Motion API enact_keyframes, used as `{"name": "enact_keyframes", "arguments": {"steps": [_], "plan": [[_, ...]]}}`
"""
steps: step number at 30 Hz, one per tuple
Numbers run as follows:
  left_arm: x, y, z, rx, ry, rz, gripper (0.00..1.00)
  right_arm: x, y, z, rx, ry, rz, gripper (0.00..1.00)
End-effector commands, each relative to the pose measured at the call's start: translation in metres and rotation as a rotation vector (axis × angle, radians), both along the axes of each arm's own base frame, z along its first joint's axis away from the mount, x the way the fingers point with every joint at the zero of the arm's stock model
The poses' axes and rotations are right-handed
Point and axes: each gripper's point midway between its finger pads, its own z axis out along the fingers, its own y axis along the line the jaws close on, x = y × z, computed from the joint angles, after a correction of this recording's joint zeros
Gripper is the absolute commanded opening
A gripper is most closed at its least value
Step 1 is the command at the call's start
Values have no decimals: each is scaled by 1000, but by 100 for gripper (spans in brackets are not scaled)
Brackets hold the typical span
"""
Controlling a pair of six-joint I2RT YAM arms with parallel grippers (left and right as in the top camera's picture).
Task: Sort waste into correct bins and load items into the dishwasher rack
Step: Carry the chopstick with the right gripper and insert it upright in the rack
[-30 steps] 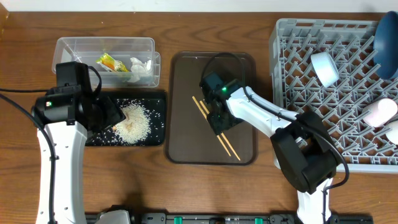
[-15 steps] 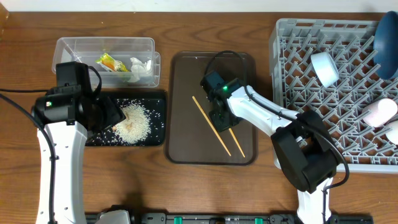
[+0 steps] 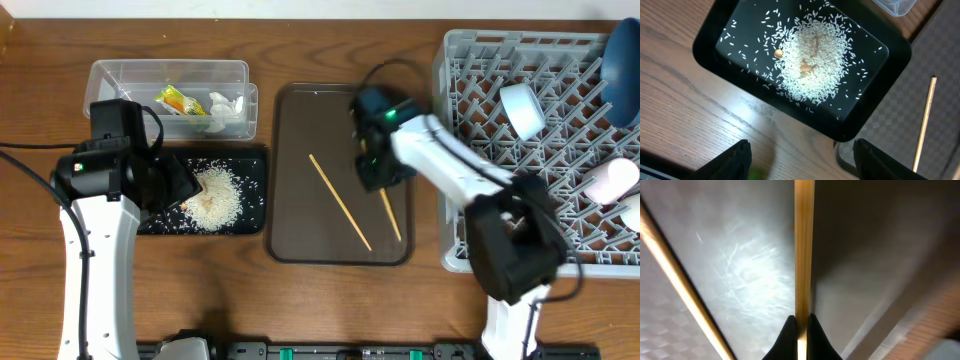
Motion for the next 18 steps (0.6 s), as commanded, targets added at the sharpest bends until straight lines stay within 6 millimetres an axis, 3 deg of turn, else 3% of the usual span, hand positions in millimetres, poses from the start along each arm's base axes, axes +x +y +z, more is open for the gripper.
{"name": "enact_keyframes", "arguments": {"steps": [1,8,14,18], "plan": [[-1,2,-1,5,6,10,68,25,-13,63,80,-149,-46,1],[-1,2,-1,5,6,10,68,33,-83,103,76,-207,-159,1],[-1,2,-1,5,6,10,68,32,-134,101,51,-171,-280,1],[-1,2,-1,6,6,10,68,31,-150,97,38,-156,-290,1]]}}
